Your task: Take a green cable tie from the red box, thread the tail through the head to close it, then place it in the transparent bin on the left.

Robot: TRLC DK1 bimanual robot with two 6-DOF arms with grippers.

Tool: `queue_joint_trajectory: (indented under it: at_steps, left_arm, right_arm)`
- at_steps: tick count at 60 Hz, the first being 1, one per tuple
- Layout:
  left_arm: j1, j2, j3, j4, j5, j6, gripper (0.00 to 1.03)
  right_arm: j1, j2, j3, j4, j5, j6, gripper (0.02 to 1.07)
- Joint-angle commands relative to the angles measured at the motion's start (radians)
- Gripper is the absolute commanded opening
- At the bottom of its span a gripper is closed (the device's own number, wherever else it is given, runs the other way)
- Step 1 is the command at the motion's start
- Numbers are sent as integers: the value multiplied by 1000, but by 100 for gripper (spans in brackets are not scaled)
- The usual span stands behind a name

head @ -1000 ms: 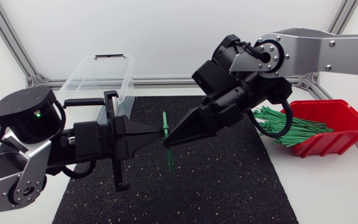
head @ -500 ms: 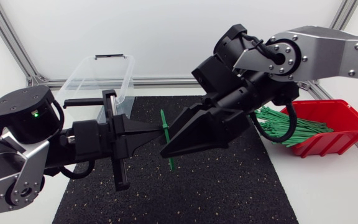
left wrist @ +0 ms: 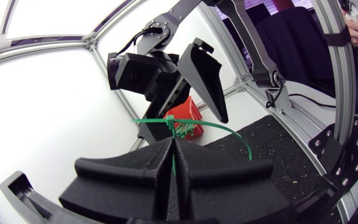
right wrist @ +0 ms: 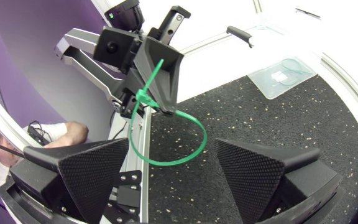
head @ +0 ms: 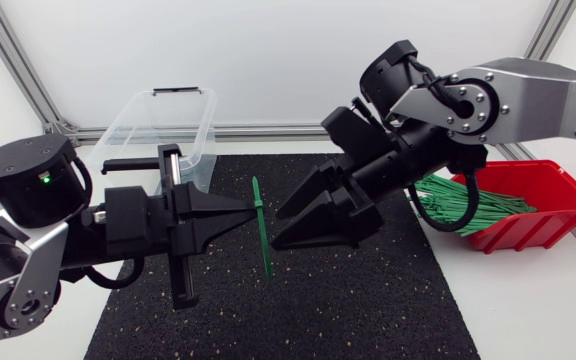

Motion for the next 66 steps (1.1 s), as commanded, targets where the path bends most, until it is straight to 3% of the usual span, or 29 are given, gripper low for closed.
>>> queue_joint_trajectory:
  at_steps: [1, 37, 42, 46, 57, 64, 66]
  left_arm:
    - [2, -17, 20, -3, 8, -20, 3]
    - [-57, -20, -3, -35, -39, 10, 3]
    - [-58, -20, -5, -35, -41, 13, 3]
    - [-58, -20, -6, -37, -41, 13, 3]
    - [-58, -25, -11, -42, -41, 14, 3]
    - [-58, -25, -11, -43, -41, 16, 3]
    - [-58, -25, -11, -45, -41, 16, 3]
  right_arm:
    - [-11, -49, -25, 21, 34, 19, 103]
    - [-4, -8, 113, -5, 36, 34, 102]
    - [7, 0, 123, 0, 31, 31, 99]
    - [12, -6, 129, -2, 29, 36, 103]
    - [4, 21, 159, -5, 25, 36, 103]
    - [3, 21, 161, 0, 2, 33, 83]
    - [7, 20, 159, 3, 0, 28, 70]
